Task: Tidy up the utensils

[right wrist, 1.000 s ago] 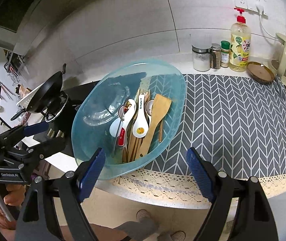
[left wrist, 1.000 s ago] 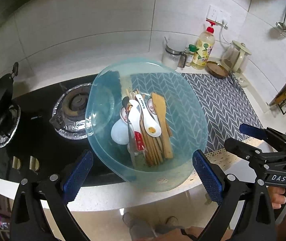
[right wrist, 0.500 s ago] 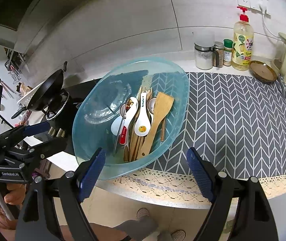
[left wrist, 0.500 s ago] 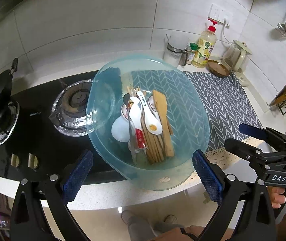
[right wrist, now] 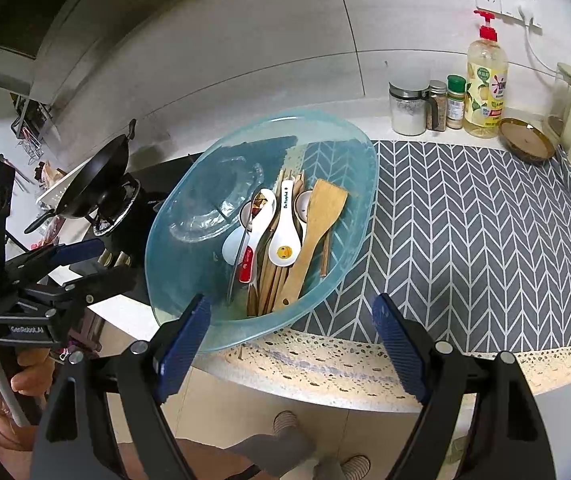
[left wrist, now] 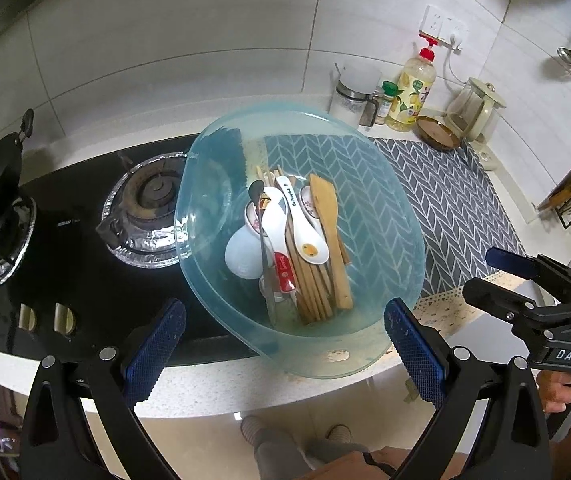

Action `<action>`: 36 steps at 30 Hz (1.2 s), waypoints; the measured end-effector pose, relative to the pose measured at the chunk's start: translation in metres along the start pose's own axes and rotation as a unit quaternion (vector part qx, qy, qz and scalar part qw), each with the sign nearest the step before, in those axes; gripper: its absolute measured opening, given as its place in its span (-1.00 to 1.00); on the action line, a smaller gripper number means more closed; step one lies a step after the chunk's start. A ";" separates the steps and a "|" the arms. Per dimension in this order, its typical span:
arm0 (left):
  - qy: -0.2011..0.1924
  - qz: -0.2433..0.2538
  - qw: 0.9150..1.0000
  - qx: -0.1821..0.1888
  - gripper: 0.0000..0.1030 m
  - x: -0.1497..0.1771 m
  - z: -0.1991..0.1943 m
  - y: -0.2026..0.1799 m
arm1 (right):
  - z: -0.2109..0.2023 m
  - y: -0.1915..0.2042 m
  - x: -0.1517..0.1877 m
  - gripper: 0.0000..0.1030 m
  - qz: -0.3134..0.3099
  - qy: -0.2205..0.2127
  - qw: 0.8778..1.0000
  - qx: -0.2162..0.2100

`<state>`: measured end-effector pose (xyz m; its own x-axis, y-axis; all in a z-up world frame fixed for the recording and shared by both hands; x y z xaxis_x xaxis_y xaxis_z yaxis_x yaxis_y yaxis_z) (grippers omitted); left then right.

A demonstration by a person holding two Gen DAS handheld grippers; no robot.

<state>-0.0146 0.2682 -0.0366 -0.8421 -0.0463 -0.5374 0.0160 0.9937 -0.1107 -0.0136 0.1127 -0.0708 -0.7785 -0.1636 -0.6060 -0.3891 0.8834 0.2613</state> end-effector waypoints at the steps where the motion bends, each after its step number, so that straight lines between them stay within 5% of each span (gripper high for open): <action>1: 0.000 0.000 1.000 0.000 0.92 0.000 0.000 0.000 | 0.000 -0.001 0.000 0.57 0.001 0.000 1.000 0.001; 36: 0.009 -0.007 1.000 0.001 0.92 -0.002 0.007 0.007 | 0.011 0.002 -0.005 0.57 0.001 0.009 1.000 -0.006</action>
<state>-0.0092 0.2745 -0.0419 -0.8521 -0.0581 -0.5202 0.0055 0.9928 -0.1198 -0.0049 0.1195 -0.0752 -0.7884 -0.1699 -0.5913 -0.3934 0.8782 0.2721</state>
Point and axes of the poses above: each gripper's, at about its wrist camera, not at the fingertips, and z roughly the way its jaws point, y to its left, x to its underside, the point moved 9 cm from there along z, roughly the way its jaws point, and after that the axes turned 3 degrees about -z, right-handed, at the moved point
